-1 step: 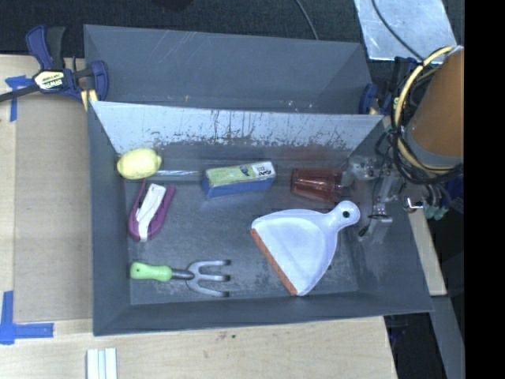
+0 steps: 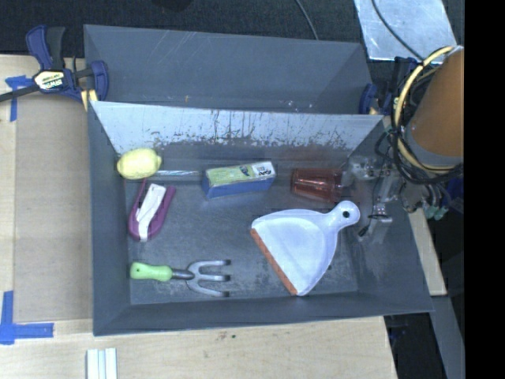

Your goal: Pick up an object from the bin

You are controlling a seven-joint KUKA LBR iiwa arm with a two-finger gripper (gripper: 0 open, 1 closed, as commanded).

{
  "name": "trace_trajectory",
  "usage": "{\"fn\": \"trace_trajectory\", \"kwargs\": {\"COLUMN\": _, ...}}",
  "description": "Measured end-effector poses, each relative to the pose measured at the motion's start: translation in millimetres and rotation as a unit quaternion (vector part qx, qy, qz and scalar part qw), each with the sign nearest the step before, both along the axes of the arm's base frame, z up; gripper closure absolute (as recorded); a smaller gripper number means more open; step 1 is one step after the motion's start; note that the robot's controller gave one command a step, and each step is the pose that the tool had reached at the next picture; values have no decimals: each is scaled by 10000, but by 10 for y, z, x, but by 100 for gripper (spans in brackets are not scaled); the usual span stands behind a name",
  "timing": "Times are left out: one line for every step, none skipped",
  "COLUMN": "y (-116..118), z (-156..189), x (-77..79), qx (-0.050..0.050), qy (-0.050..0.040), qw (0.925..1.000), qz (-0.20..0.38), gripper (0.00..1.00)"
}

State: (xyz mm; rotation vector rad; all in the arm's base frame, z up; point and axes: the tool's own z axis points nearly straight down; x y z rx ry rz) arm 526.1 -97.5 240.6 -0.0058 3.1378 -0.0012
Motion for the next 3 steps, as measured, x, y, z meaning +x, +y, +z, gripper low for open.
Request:
{"fn": "trace_trajectory", "kwargs": {"y": -52, "z": -861, "x": 230, "qx": -1, "qy": -19, "qw": 9995, "qz": -317, "gripper": 0}}
{"fn": "trace_trajectory", "kwargs": {"y": 29, "z": -828, "x": 153, "qx": -4, "qy": -4, "qw": 9996, "qz": -274, "gripper": 0}}
{"fn": "trace_trajectory", "kwargs": {"y": 437, "z": -938, "x": 344, "qx": 3, "qy": -15, "qw": 9995, "qz": 313, "gripper": 0}}
